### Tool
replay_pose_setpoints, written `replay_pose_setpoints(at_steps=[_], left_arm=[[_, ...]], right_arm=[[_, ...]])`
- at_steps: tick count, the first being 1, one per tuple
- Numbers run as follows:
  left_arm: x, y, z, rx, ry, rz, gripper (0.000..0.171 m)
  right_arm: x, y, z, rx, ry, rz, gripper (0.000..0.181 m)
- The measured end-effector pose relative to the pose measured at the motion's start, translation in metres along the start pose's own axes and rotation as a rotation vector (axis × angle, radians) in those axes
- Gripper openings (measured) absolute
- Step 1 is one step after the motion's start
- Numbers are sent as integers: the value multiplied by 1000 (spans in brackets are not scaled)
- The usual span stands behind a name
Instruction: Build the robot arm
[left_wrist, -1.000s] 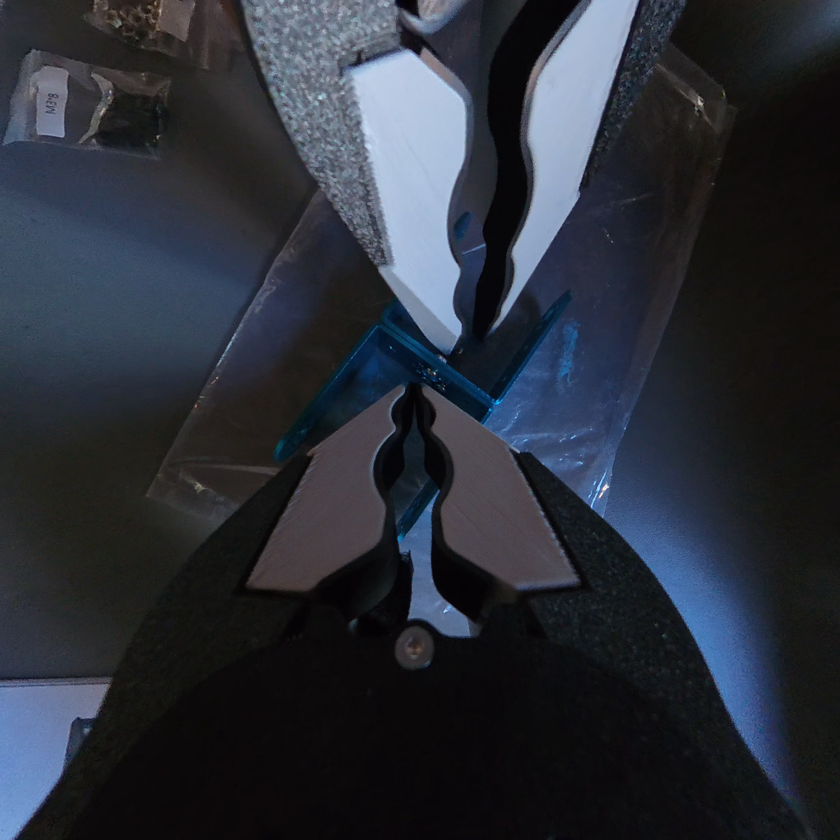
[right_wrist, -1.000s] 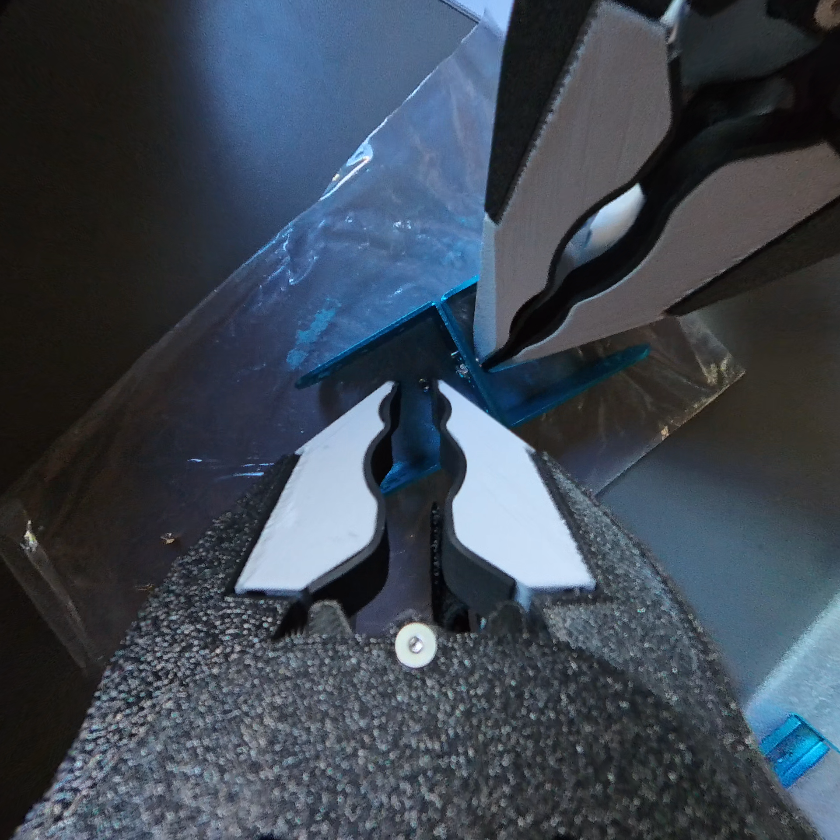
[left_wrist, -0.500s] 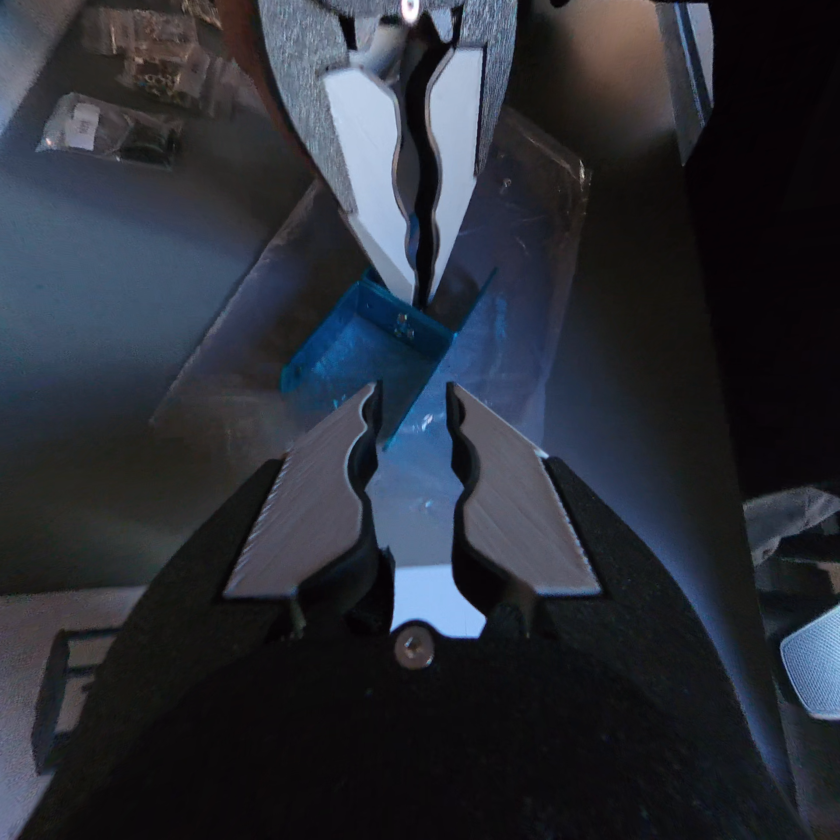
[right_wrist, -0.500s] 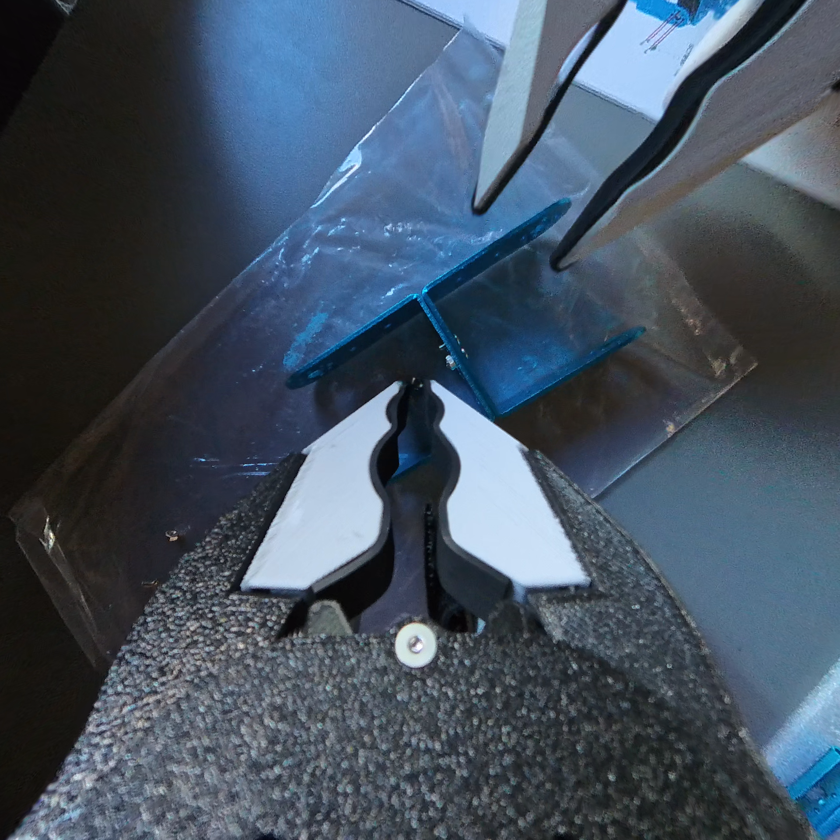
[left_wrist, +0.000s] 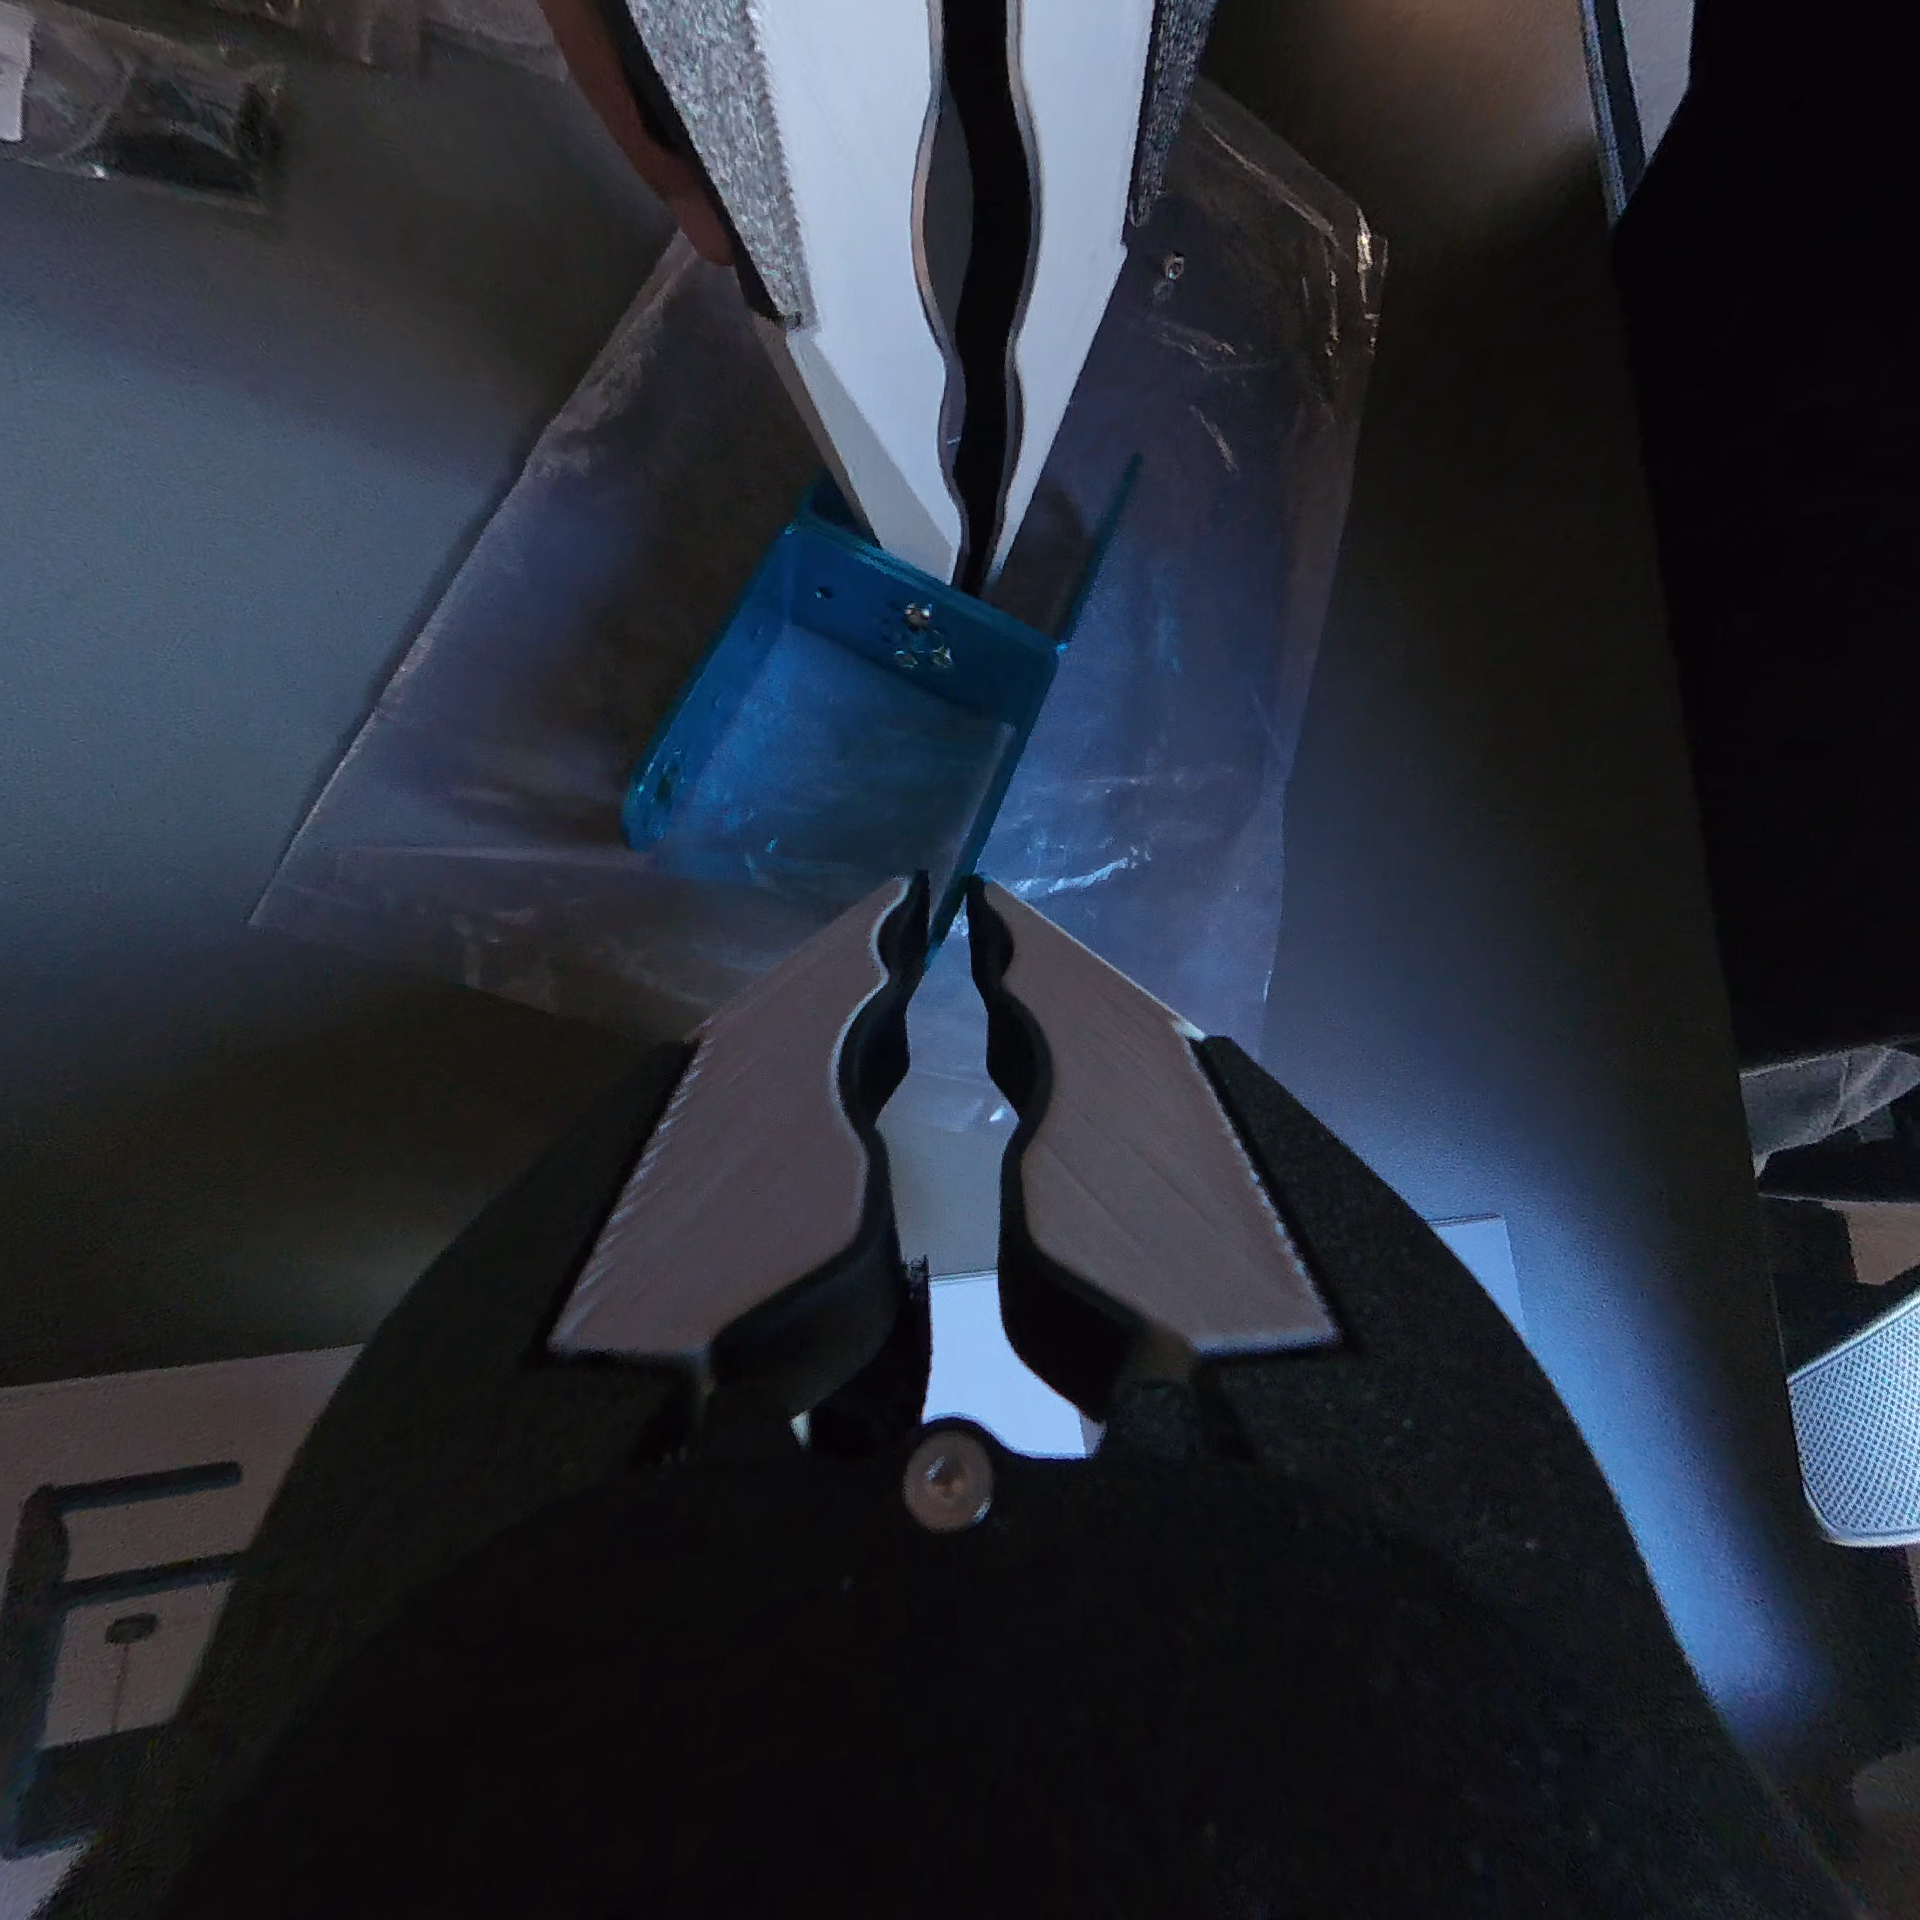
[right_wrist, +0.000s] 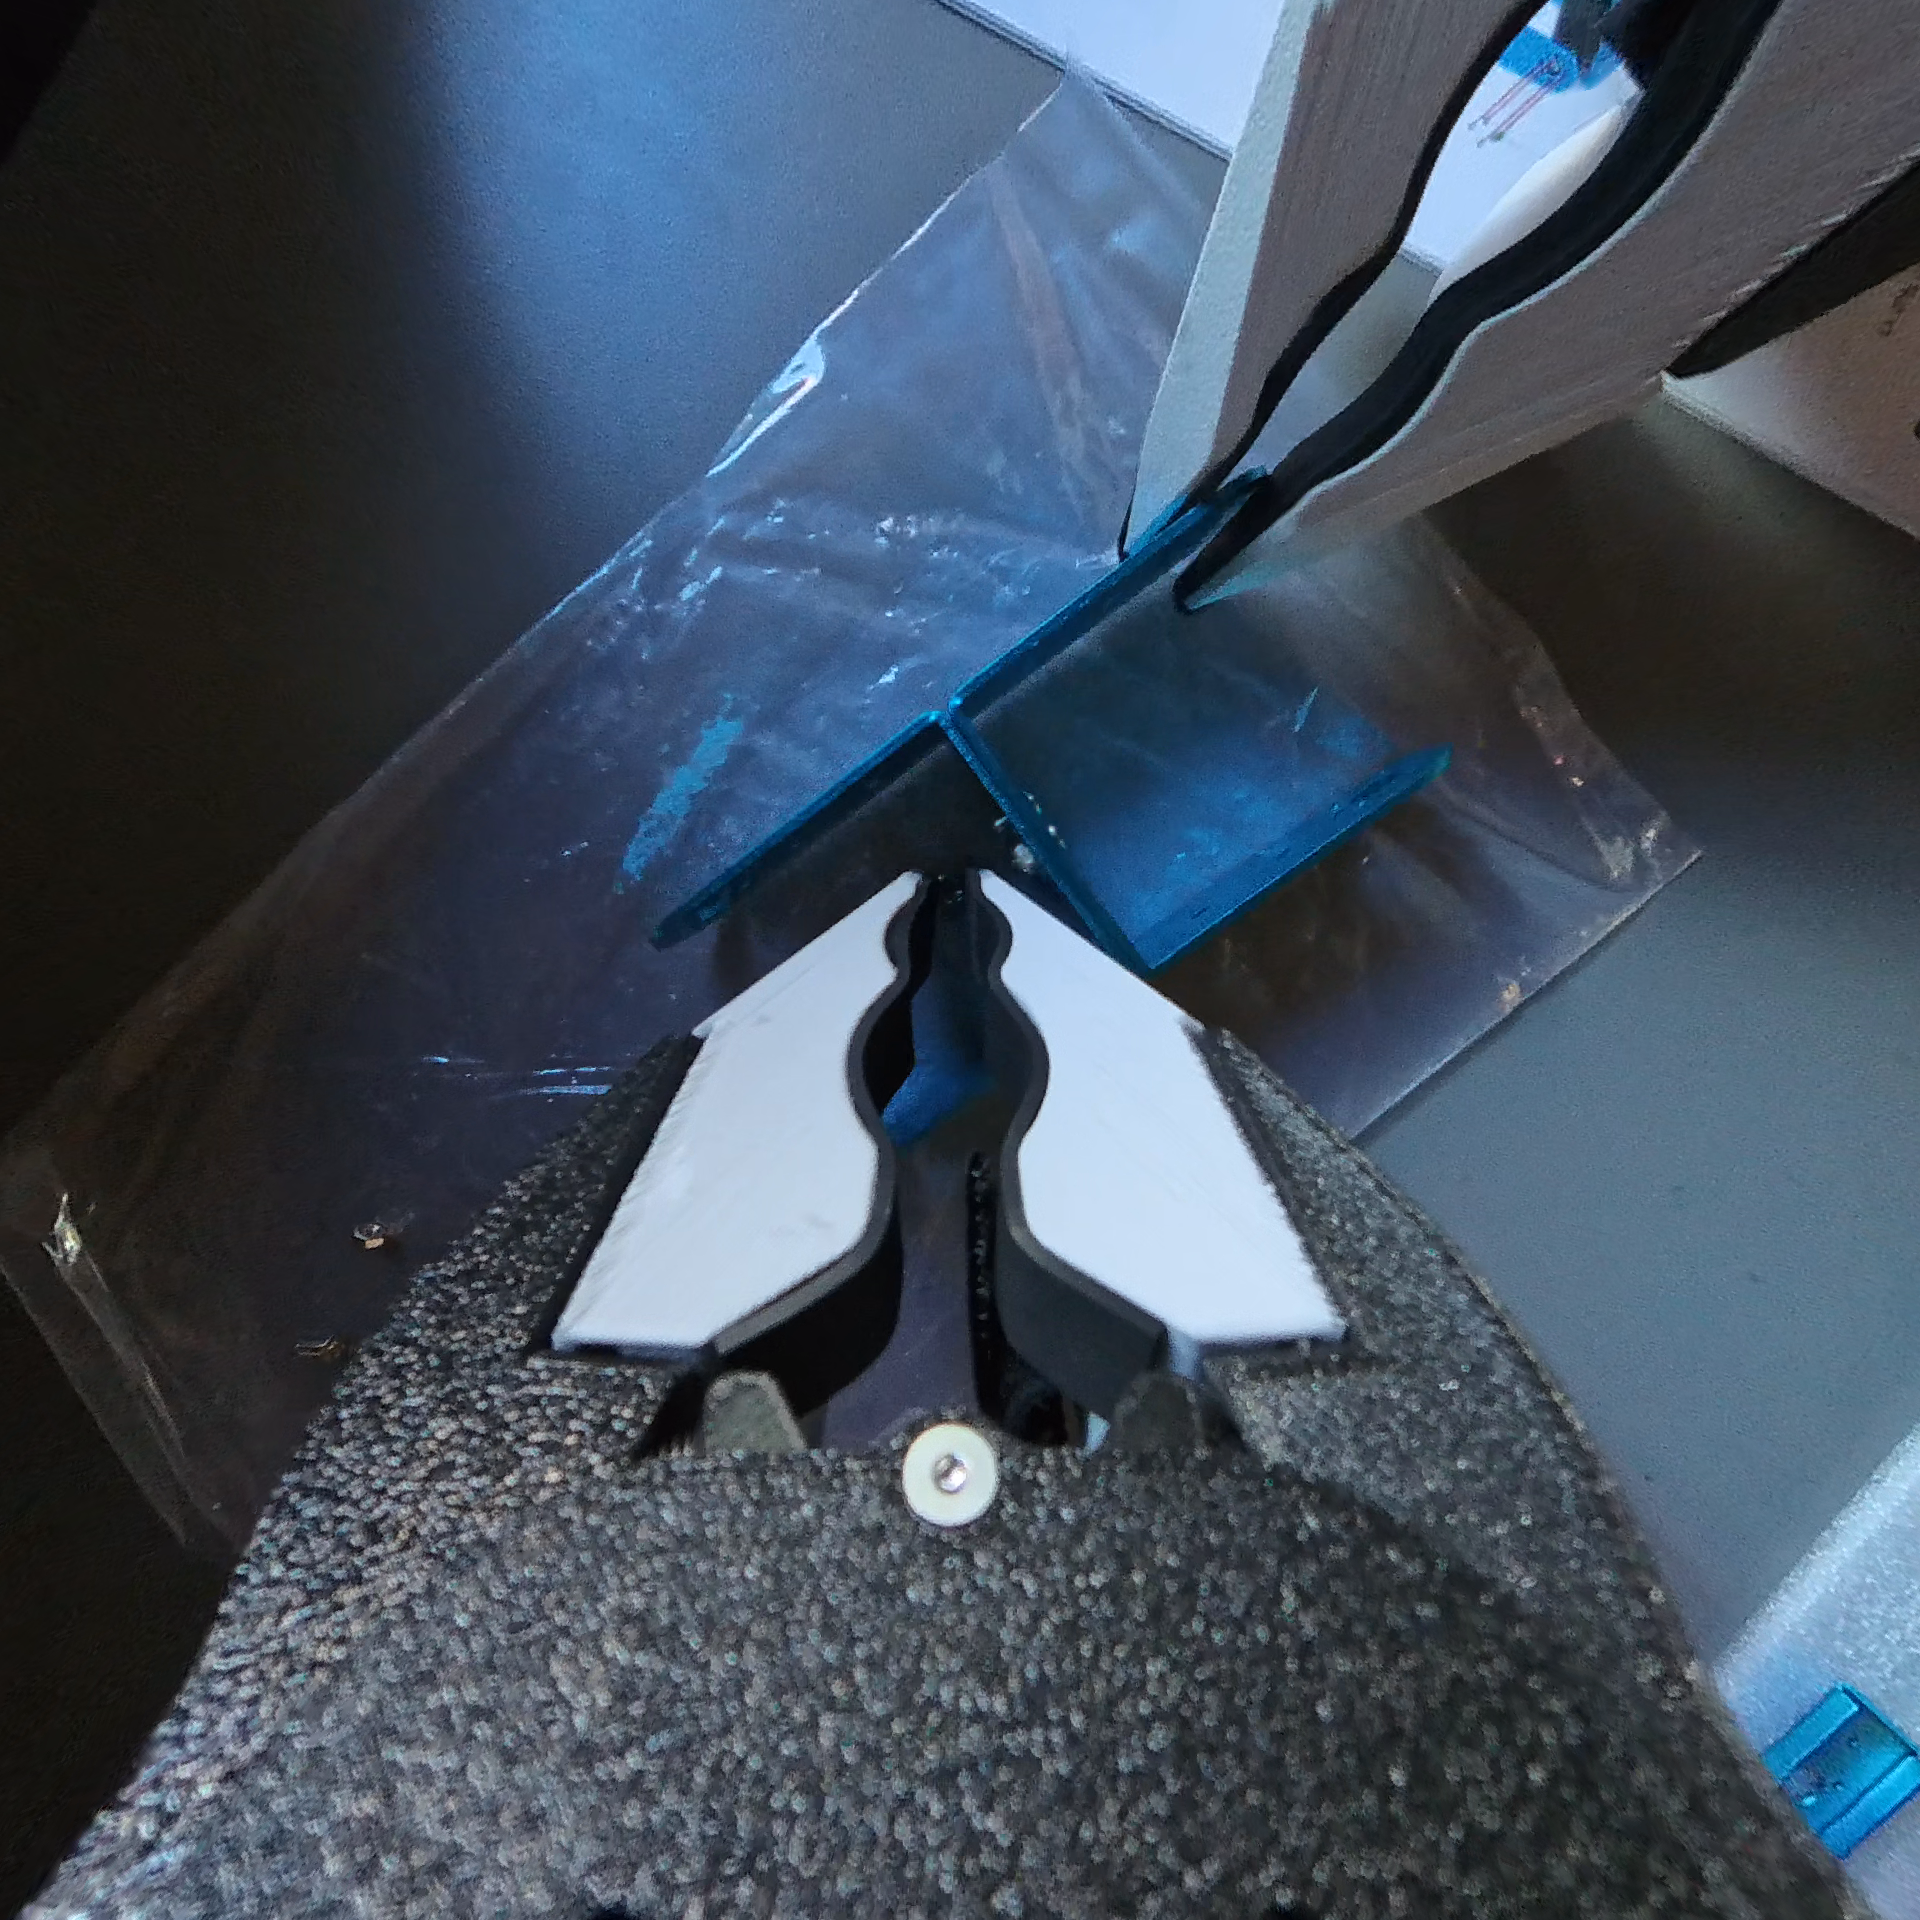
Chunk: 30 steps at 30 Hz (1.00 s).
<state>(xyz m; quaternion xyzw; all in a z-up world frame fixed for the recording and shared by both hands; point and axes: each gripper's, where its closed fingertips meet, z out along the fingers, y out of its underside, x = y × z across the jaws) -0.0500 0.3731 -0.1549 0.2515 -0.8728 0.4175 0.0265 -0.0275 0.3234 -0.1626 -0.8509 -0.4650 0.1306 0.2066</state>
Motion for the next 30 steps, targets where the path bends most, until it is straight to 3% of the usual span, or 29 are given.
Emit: replay_pose_setpoints(at_steps=[8, 14, 20, 27, 30], left_arm=[[7, 4, 2, -24, -23, 99, 2], [7, 5, 3, -28, -45, 126, 2], [7, 5, 3, -25, -40, 120, 2], [7, 5, 3, -24, -36, 116, 2], [7, 5, 3, -24, -40, 121, 2]], right_arm=[[3, 1, -9, 74, 156, -159, 4], [-1, -16, -21, 281, 280, -351, 4], [7, -21, -22, 313, 551, -622, 4], [10, -10, -24, 272, 636, -767, 4], [12, -7, -25, 218, 711, -960, 4]])
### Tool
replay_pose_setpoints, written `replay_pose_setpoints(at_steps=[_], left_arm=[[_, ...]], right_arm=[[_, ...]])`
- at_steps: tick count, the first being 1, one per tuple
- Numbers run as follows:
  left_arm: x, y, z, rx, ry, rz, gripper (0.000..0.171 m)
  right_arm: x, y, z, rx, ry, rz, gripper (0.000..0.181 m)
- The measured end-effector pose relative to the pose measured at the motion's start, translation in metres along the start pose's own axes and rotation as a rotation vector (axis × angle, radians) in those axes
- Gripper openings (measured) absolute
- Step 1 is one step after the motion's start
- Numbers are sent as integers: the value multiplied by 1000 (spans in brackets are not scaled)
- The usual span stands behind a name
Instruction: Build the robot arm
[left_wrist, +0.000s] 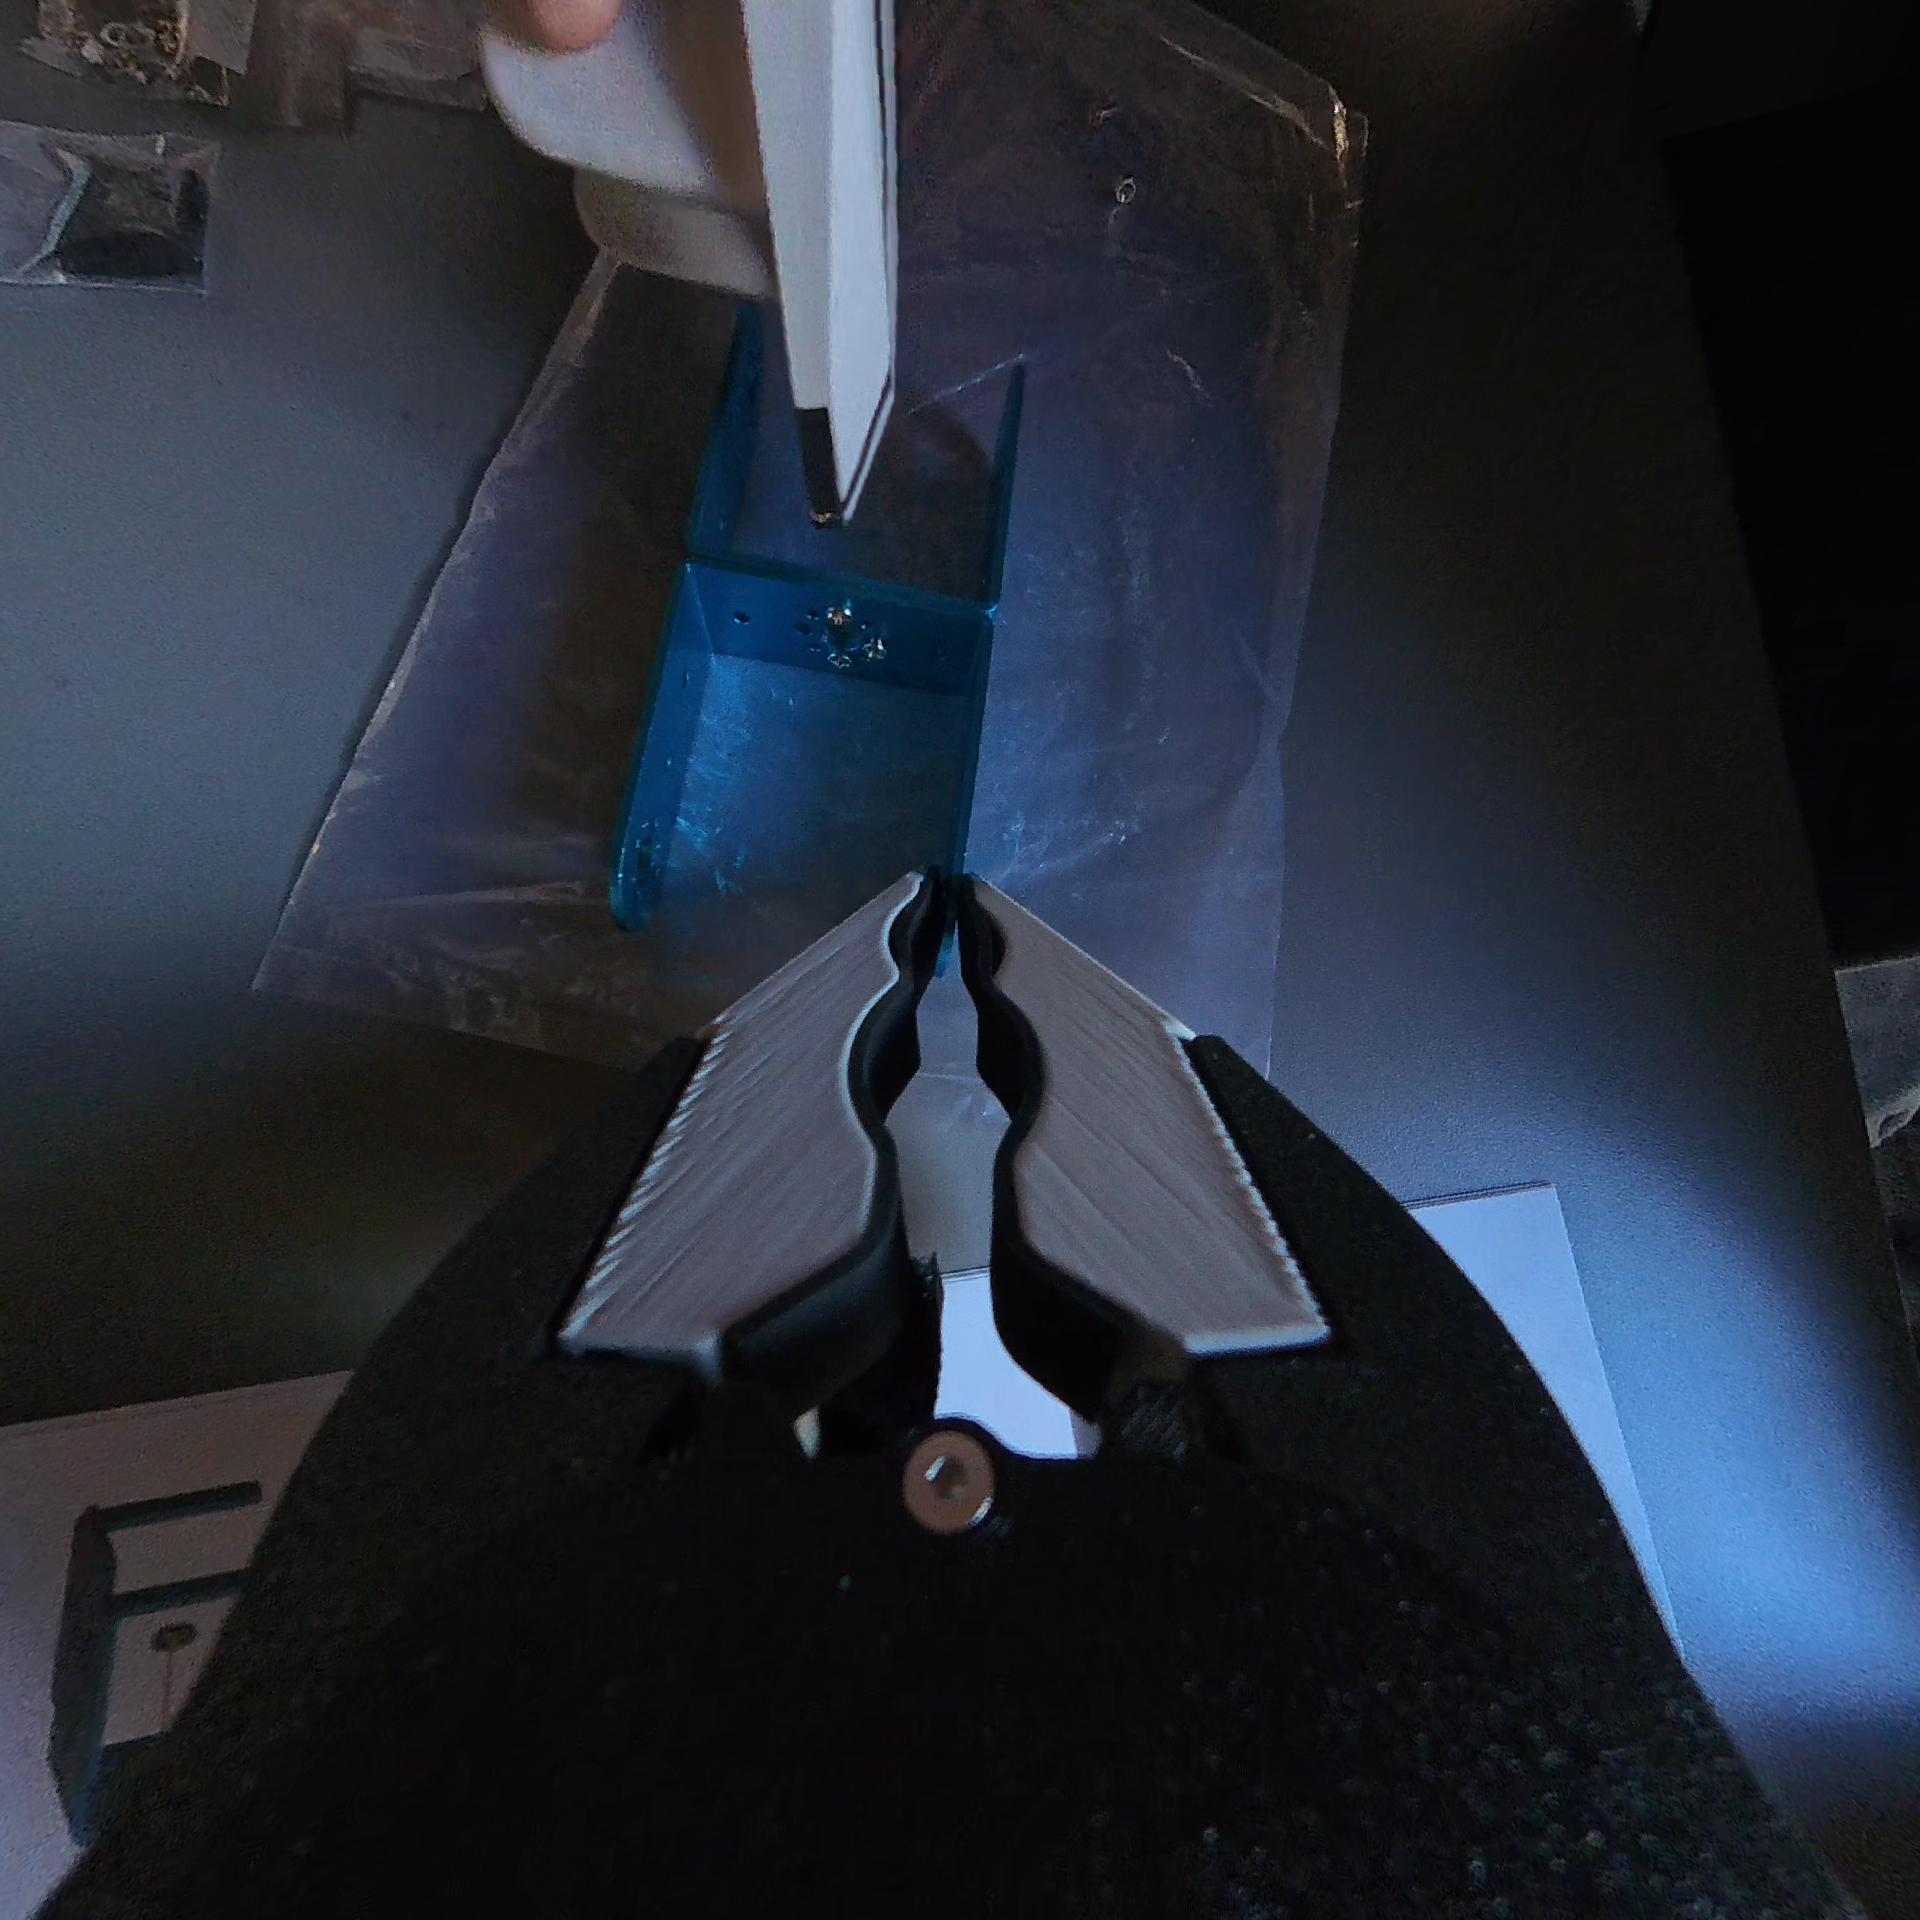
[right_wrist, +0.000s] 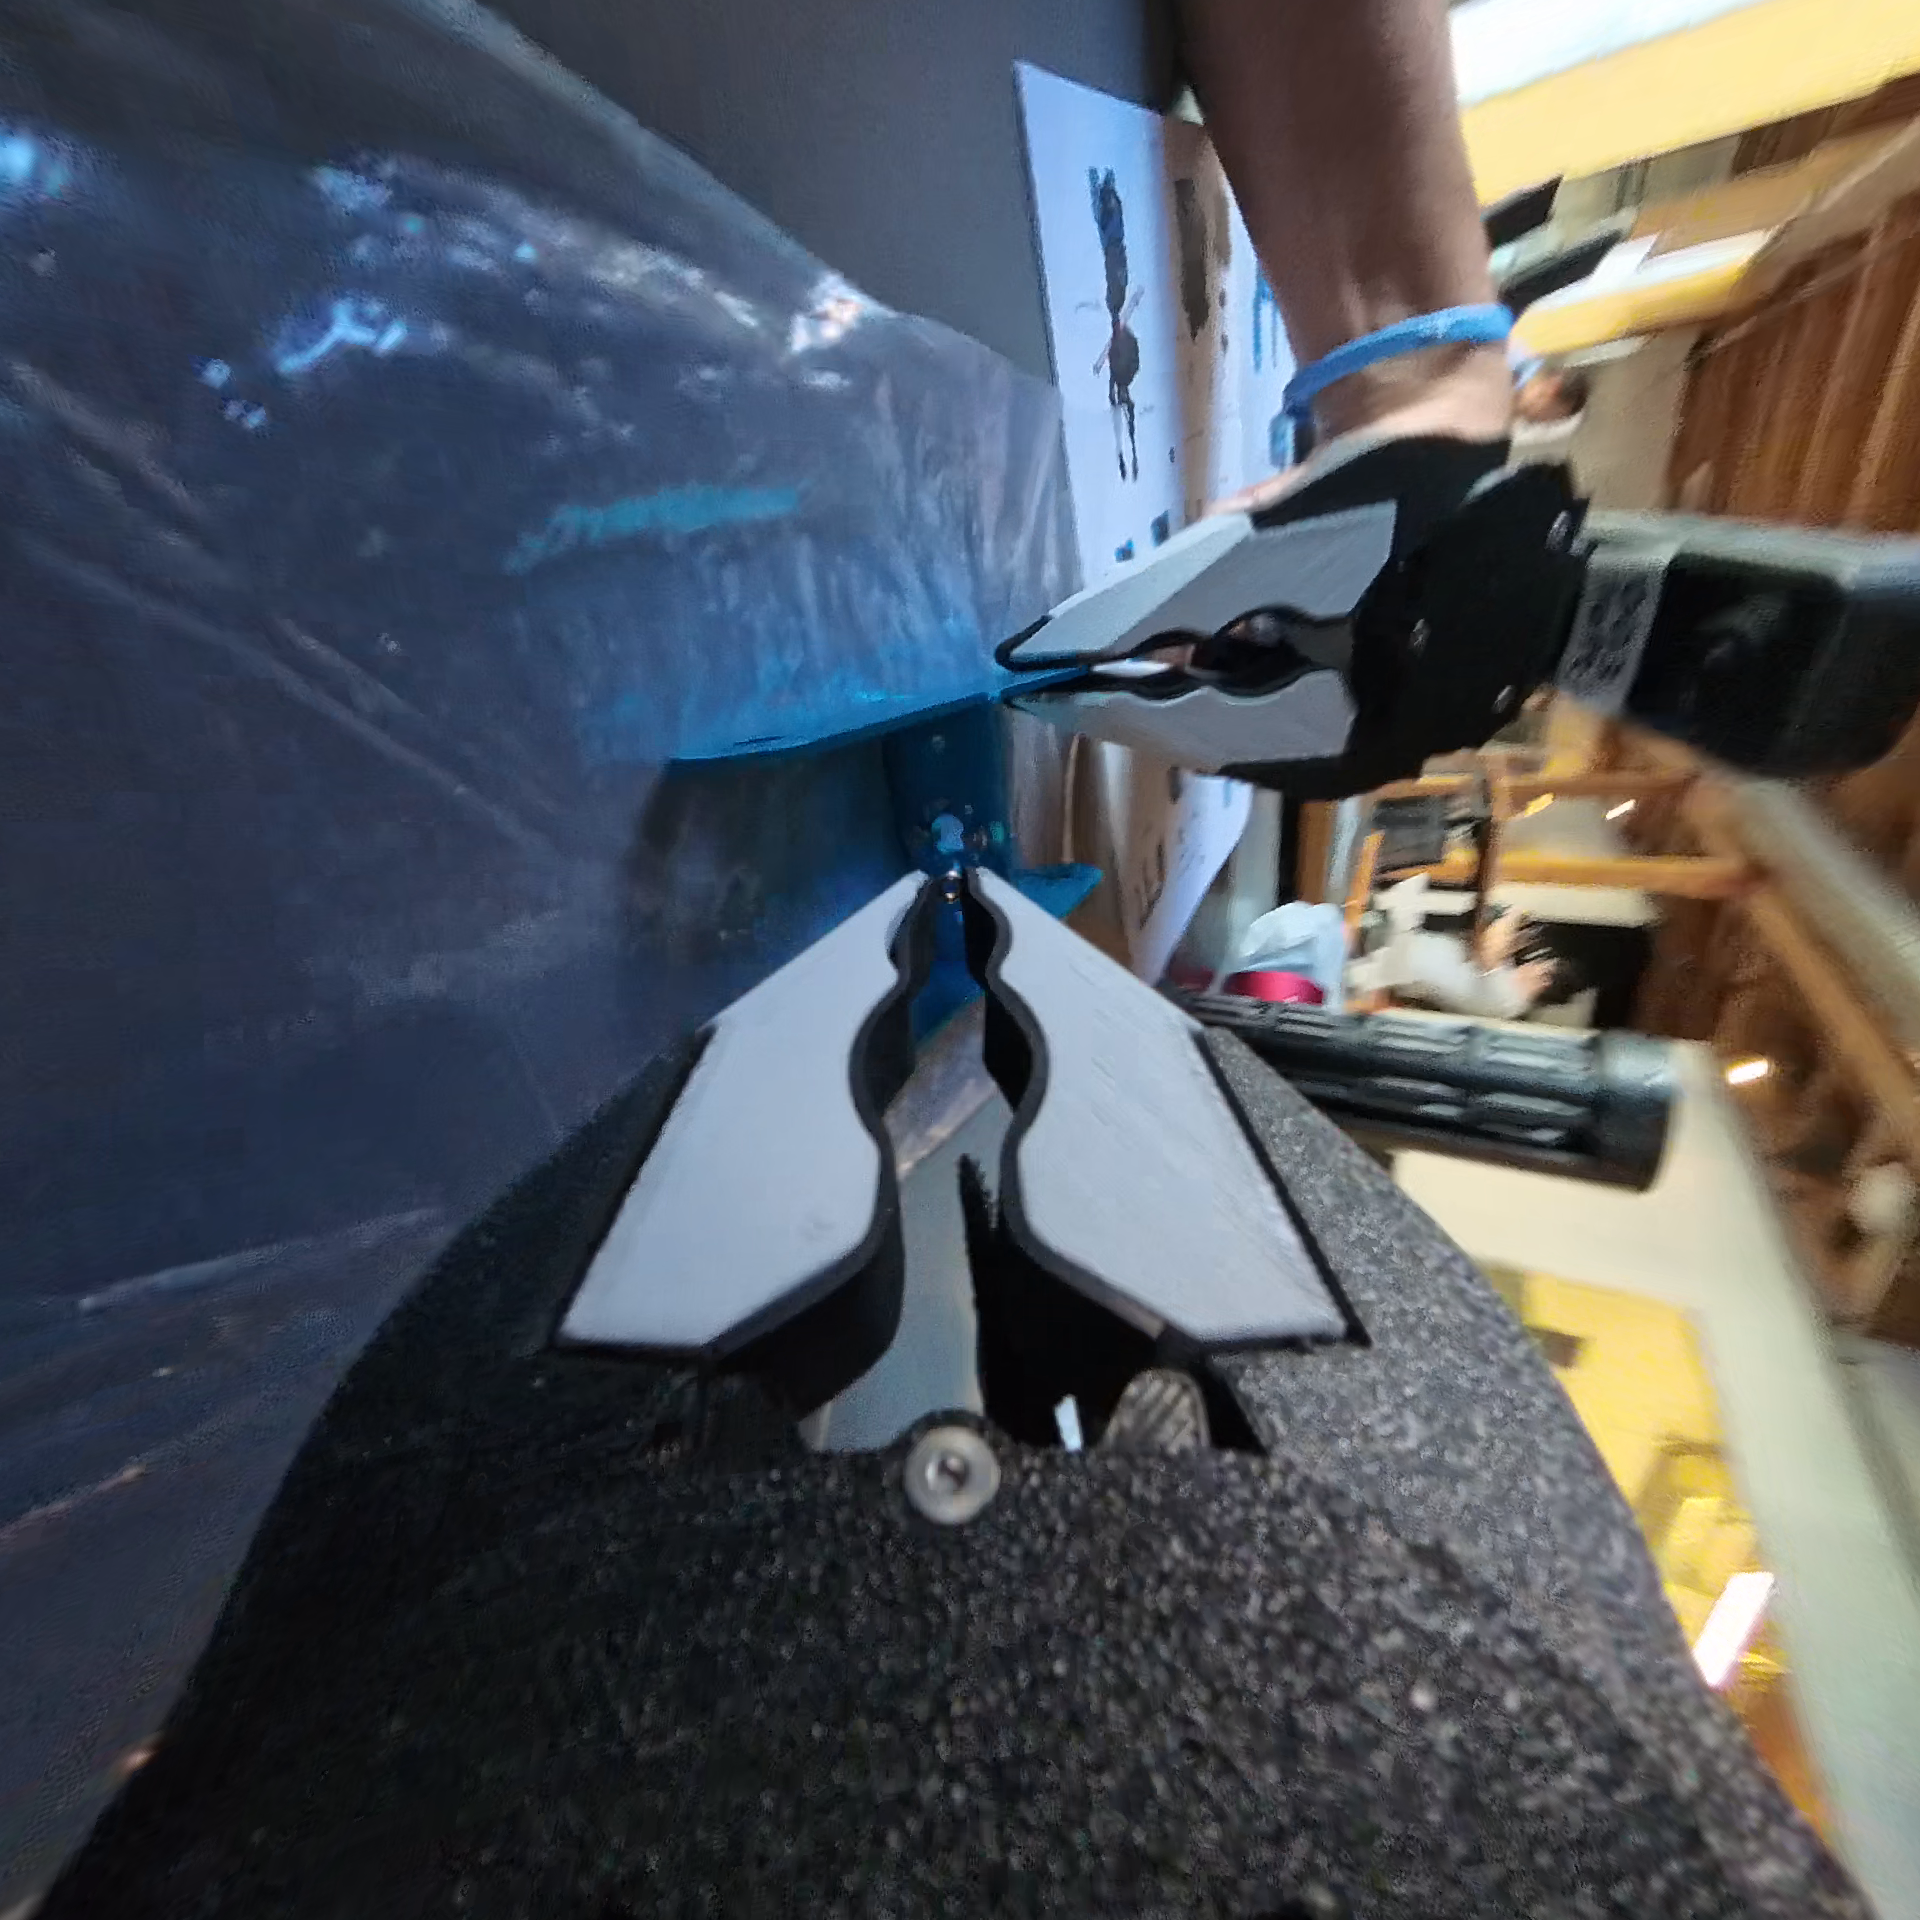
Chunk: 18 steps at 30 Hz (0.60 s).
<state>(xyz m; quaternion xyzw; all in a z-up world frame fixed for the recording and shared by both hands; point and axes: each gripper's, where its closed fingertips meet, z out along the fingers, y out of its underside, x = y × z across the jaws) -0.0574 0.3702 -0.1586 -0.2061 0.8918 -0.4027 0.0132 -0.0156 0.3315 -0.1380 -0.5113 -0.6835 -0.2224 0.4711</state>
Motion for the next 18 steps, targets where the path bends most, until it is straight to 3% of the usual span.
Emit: replay_pose_setpoints(at_steps=[5, 12, 16, 18], left_arm=[[0, 0, 0, 0, -3, 3, 1], [0, 0, 0, 1, 2, 1, 2], [0, 0, 0, 0, -4, 7, 2], [0, 0, 0, 0, -7, 9, 2]], right_arm=[[3, -14, 3, 7, 121, -222, 3], [-1, -18, 8, -29, 158, -417, 0], [2, -17, 8, -48, 182, -379, 0], [5, -9, 2, -127, 184, -305, 0]])
